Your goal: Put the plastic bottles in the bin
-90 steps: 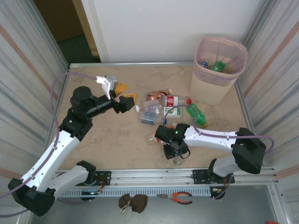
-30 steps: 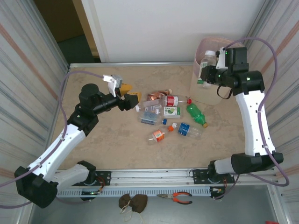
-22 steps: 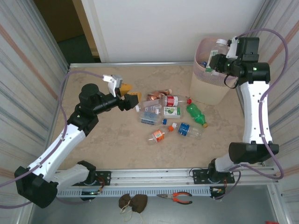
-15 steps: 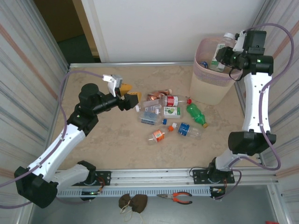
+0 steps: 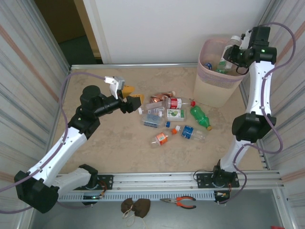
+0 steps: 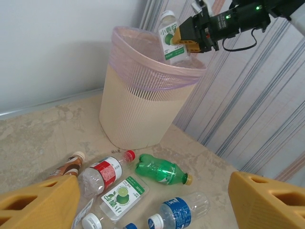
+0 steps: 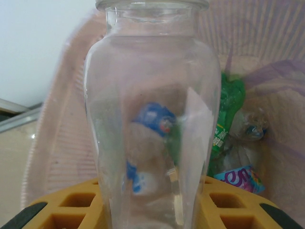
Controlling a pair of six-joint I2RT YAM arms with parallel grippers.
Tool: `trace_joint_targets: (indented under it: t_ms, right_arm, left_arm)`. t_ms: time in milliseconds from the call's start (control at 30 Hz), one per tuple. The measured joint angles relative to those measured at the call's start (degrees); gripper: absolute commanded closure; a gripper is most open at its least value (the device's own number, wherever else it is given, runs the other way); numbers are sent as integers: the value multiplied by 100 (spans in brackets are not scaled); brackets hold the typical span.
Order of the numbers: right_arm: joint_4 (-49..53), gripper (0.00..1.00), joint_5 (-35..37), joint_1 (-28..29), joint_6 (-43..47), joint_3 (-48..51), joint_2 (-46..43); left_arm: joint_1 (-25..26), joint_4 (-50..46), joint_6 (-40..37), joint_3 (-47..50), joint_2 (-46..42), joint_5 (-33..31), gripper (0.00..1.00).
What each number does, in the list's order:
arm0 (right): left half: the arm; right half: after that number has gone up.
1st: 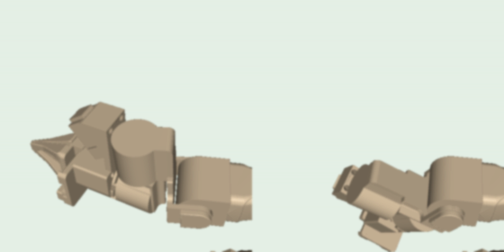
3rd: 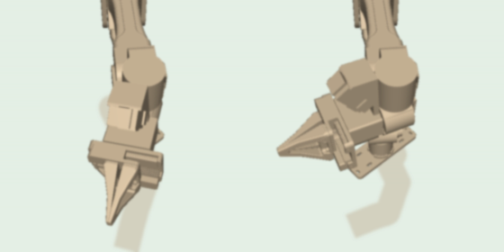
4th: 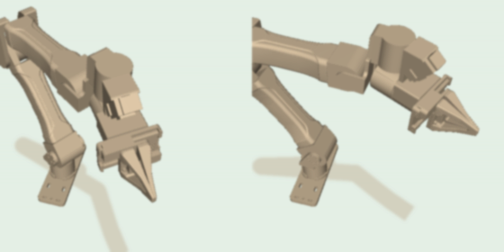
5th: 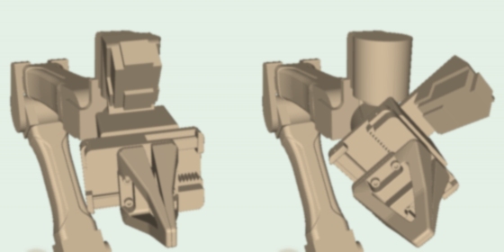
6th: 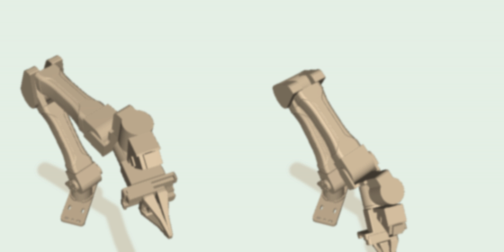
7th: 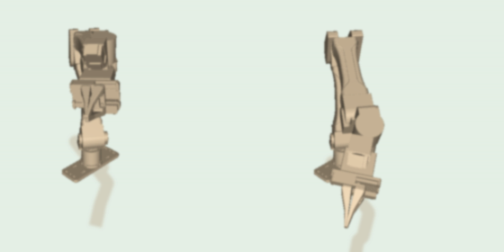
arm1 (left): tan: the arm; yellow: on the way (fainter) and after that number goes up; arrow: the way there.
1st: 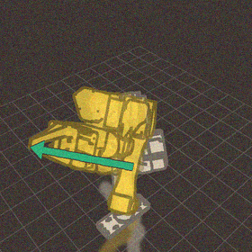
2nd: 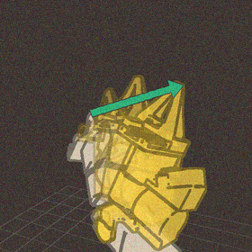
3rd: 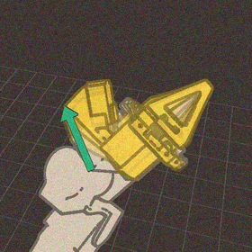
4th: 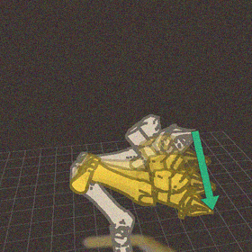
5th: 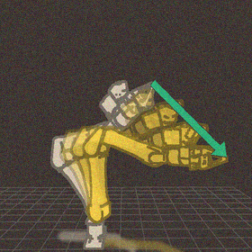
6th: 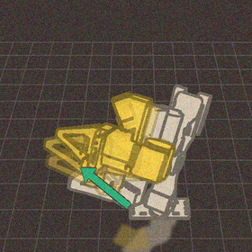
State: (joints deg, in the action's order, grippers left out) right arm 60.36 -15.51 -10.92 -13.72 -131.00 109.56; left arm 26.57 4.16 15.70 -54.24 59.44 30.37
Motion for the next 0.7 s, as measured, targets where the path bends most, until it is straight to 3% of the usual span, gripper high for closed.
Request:
trace_joint_targets:
  t_ms: [700]
  right_arm:
    - [623, 67, -227, -4, 225, -155, 1163]
  left_arm:
    - [0, -11, -83, 4, -168, -7, 18]
